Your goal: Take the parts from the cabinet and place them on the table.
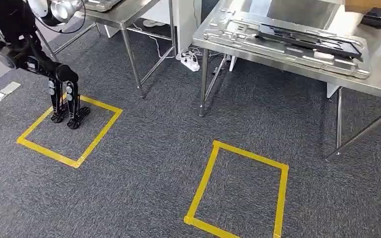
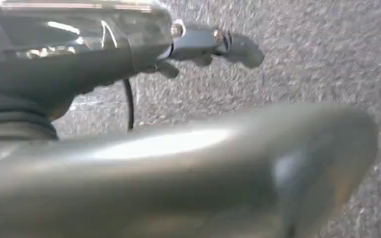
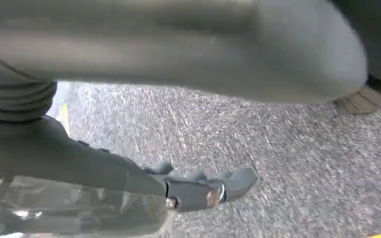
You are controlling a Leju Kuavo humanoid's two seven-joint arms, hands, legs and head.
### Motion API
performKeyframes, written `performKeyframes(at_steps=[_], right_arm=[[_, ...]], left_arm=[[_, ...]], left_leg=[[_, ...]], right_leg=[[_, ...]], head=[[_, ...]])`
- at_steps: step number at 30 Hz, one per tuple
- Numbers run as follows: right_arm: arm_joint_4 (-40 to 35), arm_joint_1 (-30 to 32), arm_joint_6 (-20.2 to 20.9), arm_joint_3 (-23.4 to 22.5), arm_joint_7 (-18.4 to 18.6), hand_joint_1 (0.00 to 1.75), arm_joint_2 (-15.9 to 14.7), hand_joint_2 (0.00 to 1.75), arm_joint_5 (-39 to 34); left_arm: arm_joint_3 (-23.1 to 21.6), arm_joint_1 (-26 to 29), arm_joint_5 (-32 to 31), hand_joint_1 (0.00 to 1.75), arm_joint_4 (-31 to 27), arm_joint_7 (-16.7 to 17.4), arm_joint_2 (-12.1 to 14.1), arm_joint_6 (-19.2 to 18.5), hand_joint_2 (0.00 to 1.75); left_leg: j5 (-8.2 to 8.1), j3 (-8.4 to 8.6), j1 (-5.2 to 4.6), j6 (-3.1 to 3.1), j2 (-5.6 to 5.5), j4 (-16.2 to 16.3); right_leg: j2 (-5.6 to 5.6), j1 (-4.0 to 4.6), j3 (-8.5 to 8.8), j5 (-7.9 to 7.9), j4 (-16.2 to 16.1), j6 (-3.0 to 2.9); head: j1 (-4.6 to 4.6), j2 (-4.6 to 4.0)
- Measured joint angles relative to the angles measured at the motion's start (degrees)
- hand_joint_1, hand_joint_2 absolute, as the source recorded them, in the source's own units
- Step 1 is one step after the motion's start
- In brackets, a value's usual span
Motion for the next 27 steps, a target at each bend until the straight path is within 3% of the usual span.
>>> performKeyframes(at_steps=[1, 3, 4, 5, 7, 8, 9, 10, 12, 13, 14, 16, 18, 19, 20, 21, 23, 24, 25, 27], right_arm=[[0.0, 0.0, -0.1, 0.0, 0.1, 0.0, 0.0, 0.0, 0.0], [0.0, 0.0, -0.3, 0.0, 0.2, 0.0, 0.0, 0.0, -0.1], [0.0, -0.1, -0.3, 0.0, 0.2, 0.0, -0.3, 0.0, -0.2], [0.0, -0.1, -0.3, 0.0, 0.1, 0.0, -0.3, 0.0, -0.2], [0.0, 0.1, -0.3, 0.0, 0.0, 0.0, -0.5, 0.0, -0.2], [0.0, 0.1, -0.2, 0.0, 0.2, 0.0, -0.5, 0.0, -0.2], [0.0, 0.3, -0.1, 0.0, 0.3, 0.0, -0.7, 0.0, -0.2], [0.0, 0.4, 0.0, 0.0, 0.3, 0.0, -0.7, 0.0, -0.1], [0.0, 0.3, 0.2, 0.1, 0.4, 0.0, -0.8, 0.0, 0.3], [0.0, 0.2, 0.1, 0.1, 0.5, 0.0, -0.8, 0.0, 0.5], [0.0, 0.2, 0.0, 0.1, 0.4, 0.0, -0.9, 0.0, 0.5], [0.0, 0.2, -0.4, 0.1, -0.1, 0.0, -0.9, 0.0, 0.5], [0.0, 0.3, -0.5, 0.1, -0.6, 0.0, -0.9, 0.0, 0.4], [0.0, 0.3, -0.6, 0.1, -0.8, 0.0, -0.9, 0.0, 0.4], [0.0, 0.1, -0.8, 0.1, -0.9, 0.0, -1.1, 0.0, 0.4], [0.0, 0.1, -0.9, 0.1, -0.9, 0.0, -1.1, 0.0, 0.4], [0.0, 0.3, -1.0, 0.1, -1.0, 0.0, -1.1, 0.0, 0.4], [0.0, 0.4, -1.0, 0.1, -0.9, 0.0, -1.1, 0.0, 0.4], [0.0, 0.4, -1.0, 0.1, -0.9, 0.0, -1.2, 0.0, 0.4], [0.0, 0.3, -1.0, 0.1, -0.7, 0.0, -1.2, 0.0, 0.4]], left_arm=[[0.2, 0.1, 0.2, 0.0, 0.0, 0.1, 0.0, 0.0, 0.0], [0.5, 0.4, 0.2, 0.0, 0.0, 0.2, 0.0, 0.1, 0.0], [0.6, 0.4, 0.3, 0.0, 0.0, 0.2, 0.0, 0.2, 0.0], [0.6, 0.2, 0.4, 0.0, 0.0, 0.2, 0.1, 0.3, 0.0], [0.7, -0.1, 0.4, 0.0, 0.0, 0.2, 0.1, 0.4, 0.0], [0.9, -0.1, 0.5, 0.0, 0.0, 0.0, 0.1, 0.4, 0.0], [1.0, 0.0, 0.7, 0.0, 0.0, -0.3, 0.1, 0.4, 0.0], [1.0, 0.2, 0.8, 0.0, 0.0, -0.7, 0.1, 0.4, 0.0], [1.0, 0.1, 0.8, 0.0, 0.0, -1.3, 0.1, 0.4, 0.0], [1.0, 0.1, 0.8, 0.0, 0.0, -1.4, 0.1, 0.4, 0.0], [1.0, 0.0, 0.7, 0.0, 0.0, -1.3, 0.0, 0.3, 0.0], [1.0, -0.2, 0.5, 0.0, 0.0, -0.7, 0.0, 0.1, 0.0], [1.0, 0.2, 0.2, 0.0, 0.0, -0.1, 0.0, 0.0, 0.0], [1.0, 0.3, 0.2, 0.0, 0.0, 0.1, 0.1, 0.0, 0.0], [1.0, 0.4, 0.2, 0.0, 0.0, 0.2, 0.0, 0.0, 0.0], [1.0, 0.4, 0.2, 0.0, 0.1, 0.3, 0.0, -0.1, 0.0], [1.0, 0.1, 0.1, 0.0, 0.1, 0.2, 0.0, -0.1, 0.0], [1.0, 0.2, 0.1, 0.0, 0.1, 0.3, 0.0, -0.1, 0.0], [1.0, 0.2, 0.1, 0.0, 0.1, 0.4, 0.0, -0.3, 0.0], [1.0, 0.2, 0.1, 0.0, 0.1, 0.3, 0.0, -0.5, 0.0]], left_leg=[[0.02, -0.24, -0.21, 0.22, -0.53, 0.2], [0.41, -0.52, -0.17, 1.19, -1.55, 0.0], [0.62, -0.76, -0.04, 1.54, -1.95, 0.0], [0.86, -1.08, 0.0, 1.93, -2.51, 0.0], [1.25, -1.76, -0.12, 2.52, -3.78, 0.0], [1.42, -1.98, -0.21, 2.71, -4.47, 0.0], [1.57, -2.09, -0.22, 2.68, -5.16, 0.0], [1.71, -2.16, -0.22, 2.64, -5.91, 0.1], [1.98, -2.17, -0.2, 2.38, -7.46, 0.1], [2.1, -2.24, -0.07, 2.19, -7.98, 0.1], [2.33, -2.59, -0.32, 1.8, -8.58, 0.2], [2.94, -3.37, -0.05, 1.09, -9.52, 0.2], [3.64, -3.56, -0.02, 0.1, -10.87, -0.3], [3.26, -3.81, 0.24, 0.11, -10.33, 0.2], [1.9, -4.45, -0.28, 0.01, -7.23, 1.6], [-0.46, -5.68, -0.21, -0.02, -5.49, 4.8], [-4.94, -8.9, -0.13, -0.15, -4.48, 13.7], [-5.57, -9.42, -0.02, -0.23, -4.32, 15.9], [-5.24, -8.91, 0.18, -0.34, -4.09, 15.9], [-1.75, -4.42, 0.61, -0.52, -3.28, 8.8]], right_leg=[[-0.47, -0.08, 0.04, 0.1, -0.1, 0.13], [-0.95, -0.29, -0.02, -0.17, -0.1, 0.56], [1.53, -0.54, -0.37, -1.41, 0.7, 0.86], [3.46, -0.54, -1.62, -3.73, 3.6, 0.86], [4.63, -0.47, -5.74, -8.23, 12.8, 0.85], [4.7, -0.41, -7.43, -9.26, 16.6, 0.82], [4.72, -0.39, -7.8, -8.89, 17.6, 0.77], [4.77, -0.39, -6.91, -7.25, 15.9, 0.65], [5.94, -0.39, -2.28, -2.08, 6.8, 0.3], [8.53, -0.42, 0.06, -0.14, 2.0, 0.0], [11.14, -0.36, 0.69, -0.8, 0.3, -0.23], [10.17, -0.24, 0.47, -0.9, -0.3, -0.03], [9.07, -0.12, 0.49, -0.46, -0.4, -0.56], [8.12, -0.89, 0.41, -0.01, -0.8, -0.9], [7.54, -0.77, 0.35, 0.09, -0.8, -1.0], [6.66, -0.69, 0.33, 0.12, -0.8, -1.24], [4.74, -0.52, 0.22, 0.13, -0.8, -1.32], [4.0, -0.52, 0.21, 0.13, -0.8, -1.31], [3.15, -0.54, 0.18, 0.13, -0.8, -1.3], [1.87, -0.7, 0.33, 0.12, -0.7, -1.16]], head=[[0.55, 0.0], [0.64, 0.0], [0.79, 0.0], [1.04, 0.0], [2.06, 0.0], [2.37, 0.0], [2.57, 0.0], [2.72, 0.0], [3.07, 0.0], [3.33, 0.0], [3.38, 0.0], [3.4, 0.0], [3.29, 0.0], [3.31, 0.0], [3.02, 0.0], [2.15, 0.0], [1.49, 0.0], [1.34, 0.0], [1.06, 0.0], [0.27, 0.0]])
